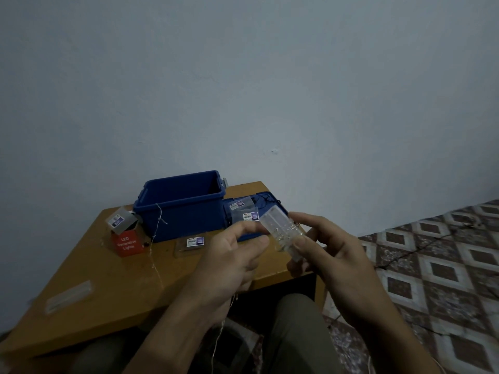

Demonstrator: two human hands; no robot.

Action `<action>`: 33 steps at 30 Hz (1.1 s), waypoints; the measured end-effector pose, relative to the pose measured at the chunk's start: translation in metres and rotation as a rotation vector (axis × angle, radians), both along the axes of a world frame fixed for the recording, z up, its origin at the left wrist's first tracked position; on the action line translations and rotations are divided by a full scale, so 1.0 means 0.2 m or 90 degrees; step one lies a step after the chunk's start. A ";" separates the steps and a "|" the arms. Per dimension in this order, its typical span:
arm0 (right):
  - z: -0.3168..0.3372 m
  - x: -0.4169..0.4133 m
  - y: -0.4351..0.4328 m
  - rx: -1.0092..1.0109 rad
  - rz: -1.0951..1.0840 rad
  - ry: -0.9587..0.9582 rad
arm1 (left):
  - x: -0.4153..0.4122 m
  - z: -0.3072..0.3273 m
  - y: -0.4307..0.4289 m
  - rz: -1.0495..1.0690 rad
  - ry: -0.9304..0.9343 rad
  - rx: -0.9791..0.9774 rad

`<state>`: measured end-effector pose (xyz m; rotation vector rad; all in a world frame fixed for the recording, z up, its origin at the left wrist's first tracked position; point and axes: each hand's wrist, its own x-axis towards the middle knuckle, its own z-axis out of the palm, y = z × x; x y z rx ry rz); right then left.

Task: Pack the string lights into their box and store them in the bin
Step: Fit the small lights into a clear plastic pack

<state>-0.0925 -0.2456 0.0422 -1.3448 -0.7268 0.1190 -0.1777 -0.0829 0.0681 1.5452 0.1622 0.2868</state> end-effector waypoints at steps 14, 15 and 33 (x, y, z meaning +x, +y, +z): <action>0.00 0.02 0.00 0.090 0.082 0.101 | 0.01 0.01 0.03 -0.105 0.024 -0.022; 0.00 0.01 0.00 0.090 0.086 0.107 | 0.01 0.01 0.03 -0.113 0.024 -0.018; 0.03 0.01 -0.03 0.117 0.206 0.194 | 0.02 -0.02 0.11 -0.175 0.073 0.009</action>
